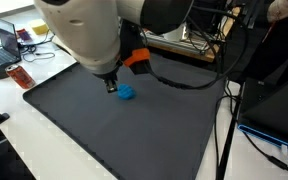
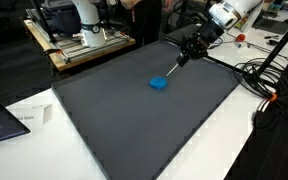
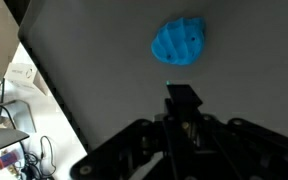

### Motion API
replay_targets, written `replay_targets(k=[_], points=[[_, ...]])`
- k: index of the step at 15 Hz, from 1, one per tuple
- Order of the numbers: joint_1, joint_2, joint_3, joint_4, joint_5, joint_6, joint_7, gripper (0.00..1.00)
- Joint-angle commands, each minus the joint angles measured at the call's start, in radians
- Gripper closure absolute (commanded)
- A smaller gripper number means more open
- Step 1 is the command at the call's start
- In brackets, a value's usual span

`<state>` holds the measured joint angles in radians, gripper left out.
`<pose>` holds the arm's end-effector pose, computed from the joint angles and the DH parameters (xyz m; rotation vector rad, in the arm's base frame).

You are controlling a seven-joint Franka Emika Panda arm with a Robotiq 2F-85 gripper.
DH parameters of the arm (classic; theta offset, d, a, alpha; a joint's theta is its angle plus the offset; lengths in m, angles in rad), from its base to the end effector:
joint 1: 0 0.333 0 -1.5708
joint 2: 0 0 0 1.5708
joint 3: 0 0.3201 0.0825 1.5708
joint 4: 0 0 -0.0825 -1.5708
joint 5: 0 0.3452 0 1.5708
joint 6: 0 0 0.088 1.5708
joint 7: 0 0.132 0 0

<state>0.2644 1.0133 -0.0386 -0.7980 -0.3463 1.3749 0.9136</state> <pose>0.6880 0.1183 0.2838 2.4357 -0.8465 -0.2033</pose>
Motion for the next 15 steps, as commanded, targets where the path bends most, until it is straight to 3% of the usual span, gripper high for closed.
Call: replay_targets(k=[1, 10, 11, 15], points=[[-0.043, -0.096, 0.040, -0.130, 0.045, 0.062, -0.051, 0.97], [-0.128, -0.293, 0.120, -0.496, 0.081, 0.344, -0.184, 0.97], [-0.110, -0.316, 0.080, -0.535, 0.120, 0.373, -0.212, 0.97], [-0.131, -0.419, 0.069, -0.712, 0.185, 0.491, -0.284, 0.97]])
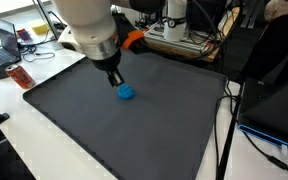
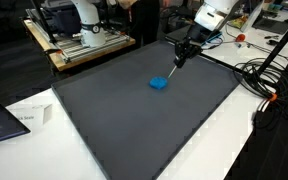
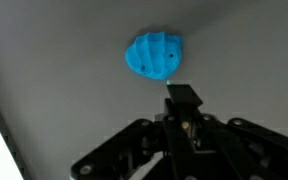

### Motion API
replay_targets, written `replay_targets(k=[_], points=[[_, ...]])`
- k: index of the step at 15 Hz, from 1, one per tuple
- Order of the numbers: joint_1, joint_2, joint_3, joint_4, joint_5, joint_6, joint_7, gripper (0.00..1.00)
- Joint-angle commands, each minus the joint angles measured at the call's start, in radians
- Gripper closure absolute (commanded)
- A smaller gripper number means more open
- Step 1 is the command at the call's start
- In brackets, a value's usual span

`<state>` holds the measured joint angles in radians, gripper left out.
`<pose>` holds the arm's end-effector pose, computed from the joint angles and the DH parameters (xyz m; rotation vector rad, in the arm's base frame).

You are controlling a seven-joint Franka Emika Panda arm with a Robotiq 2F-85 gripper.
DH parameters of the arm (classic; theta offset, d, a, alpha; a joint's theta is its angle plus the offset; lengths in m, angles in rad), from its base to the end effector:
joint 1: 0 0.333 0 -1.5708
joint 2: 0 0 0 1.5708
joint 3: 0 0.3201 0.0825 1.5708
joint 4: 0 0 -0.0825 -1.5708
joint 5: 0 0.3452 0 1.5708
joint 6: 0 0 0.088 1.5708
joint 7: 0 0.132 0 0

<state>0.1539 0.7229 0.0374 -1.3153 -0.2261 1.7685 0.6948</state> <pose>0.6632 0.0976 0.2881 2.7803 -0.6143 -0.2317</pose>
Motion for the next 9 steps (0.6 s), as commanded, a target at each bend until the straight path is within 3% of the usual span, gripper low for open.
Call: replay_targets(k=[1, 9], points=[[-0.023, -0.152, -0.011, -0.232, 0.077, 0.127, -0.078, 0.97], [-0.054, -0.306, -0.025, -0.454, 0.185, 0.294, -0.206, 0.97]])
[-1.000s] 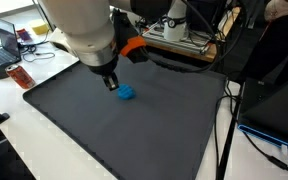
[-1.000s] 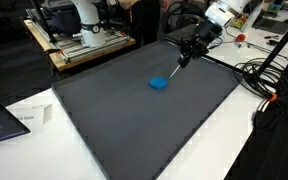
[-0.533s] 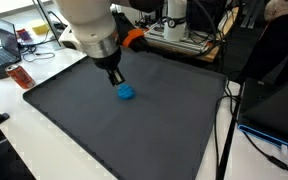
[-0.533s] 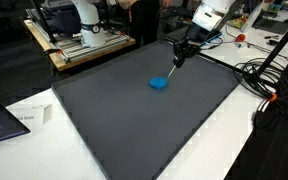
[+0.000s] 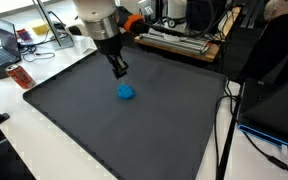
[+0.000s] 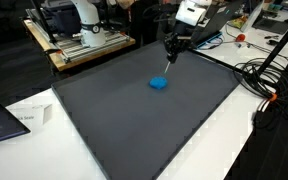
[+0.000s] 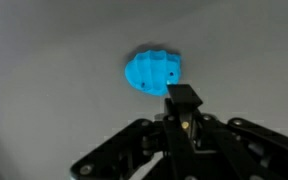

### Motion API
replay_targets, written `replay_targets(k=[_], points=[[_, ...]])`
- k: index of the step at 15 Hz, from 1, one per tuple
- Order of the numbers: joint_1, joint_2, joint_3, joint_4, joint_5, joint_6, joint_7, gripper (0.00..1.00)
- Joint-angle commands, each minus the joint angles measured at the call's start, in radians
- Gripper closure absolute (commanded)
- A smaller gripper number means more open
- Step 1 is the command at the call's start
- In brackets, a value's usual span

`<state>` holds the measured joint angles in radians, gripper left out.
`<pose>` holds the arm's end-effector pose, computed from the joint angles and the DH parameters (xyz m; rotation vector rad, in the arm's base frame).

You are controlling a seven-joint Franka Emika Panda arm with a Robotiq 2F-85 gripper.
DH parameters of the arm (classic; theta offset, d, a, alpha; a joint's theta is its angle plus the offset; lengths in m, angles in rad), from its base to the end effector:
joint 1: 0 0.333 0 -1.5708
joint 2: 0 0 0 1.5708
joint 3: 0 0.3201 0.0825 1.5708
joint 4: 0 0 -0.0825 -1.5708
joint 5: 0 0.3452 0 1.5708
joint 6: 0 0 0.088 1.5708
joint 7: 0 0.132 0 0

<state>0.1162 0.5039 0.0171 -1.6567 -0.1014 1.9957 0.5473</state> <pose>0.6207 0.0735 0.3057 2.9547 -0.5468 -0.1933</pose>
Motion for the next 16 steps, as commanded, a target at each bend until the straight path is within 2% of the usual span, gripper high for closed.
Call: replay_targets(k=[1, 4, 16], points=[[-0.021, -0.099, -0.005, -0.129, 0.075, 0.081, -0.075, 0.97], [-0.036, -0.125, -0.004, -0.158, 0.122, 0.119, -0.115, 0.97], [-0.104, -0.109, -0.001, -0.139, 0.296, 0.136, -0.271, 0.97]])
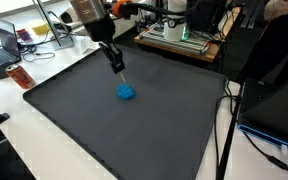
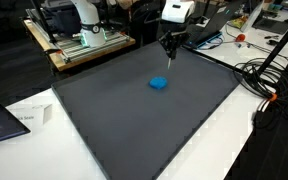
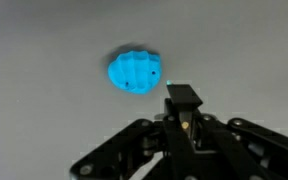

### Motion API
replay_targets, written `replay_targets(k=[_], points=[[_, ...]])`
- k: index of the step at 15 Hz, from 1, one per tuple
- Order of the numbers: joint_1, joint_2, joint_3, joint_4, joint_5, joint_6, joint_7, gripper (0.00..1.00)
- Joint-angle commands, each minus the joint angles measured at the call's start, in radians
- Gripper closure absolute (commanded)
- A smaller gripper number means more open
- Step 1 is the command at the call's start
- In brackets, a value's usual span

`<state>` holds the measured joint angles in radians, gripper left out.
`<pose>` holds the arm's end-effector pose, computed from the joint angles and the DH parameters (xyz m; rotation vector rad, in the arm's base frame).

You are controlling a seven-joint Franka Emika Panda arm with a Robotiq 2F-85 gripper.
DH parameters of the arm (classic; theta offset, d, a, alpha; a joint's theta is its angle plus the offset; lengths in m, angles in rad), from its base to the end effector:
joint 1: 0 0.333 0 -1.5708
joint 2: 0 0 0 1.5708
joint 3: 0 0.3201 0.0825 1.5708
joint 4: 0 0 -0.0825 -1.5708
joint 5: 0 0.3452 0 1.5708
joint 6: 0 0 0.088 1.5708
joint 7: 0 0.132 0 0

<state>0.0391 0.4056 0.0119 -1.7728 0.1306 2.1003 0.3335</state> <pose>0.6092 0.0396 0.3273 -2.9927 0.5349 0.1501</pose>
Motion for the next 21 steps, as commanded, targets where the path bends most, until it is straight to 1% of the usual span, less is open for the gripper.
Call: replay_targets(k=[1, 9, 21], points=[[-0.037, -0.011, 0.004, -0.026, 0.082, 0.045, -0.073, 0.97], [-0.101, 0.018, 0.014, -0.022, 0.206, 0.091, -0.211, 0.97], [-0.210, 0.108, 0.047, 0.002, 0.425, 0.079, -0.471, 0.97]])
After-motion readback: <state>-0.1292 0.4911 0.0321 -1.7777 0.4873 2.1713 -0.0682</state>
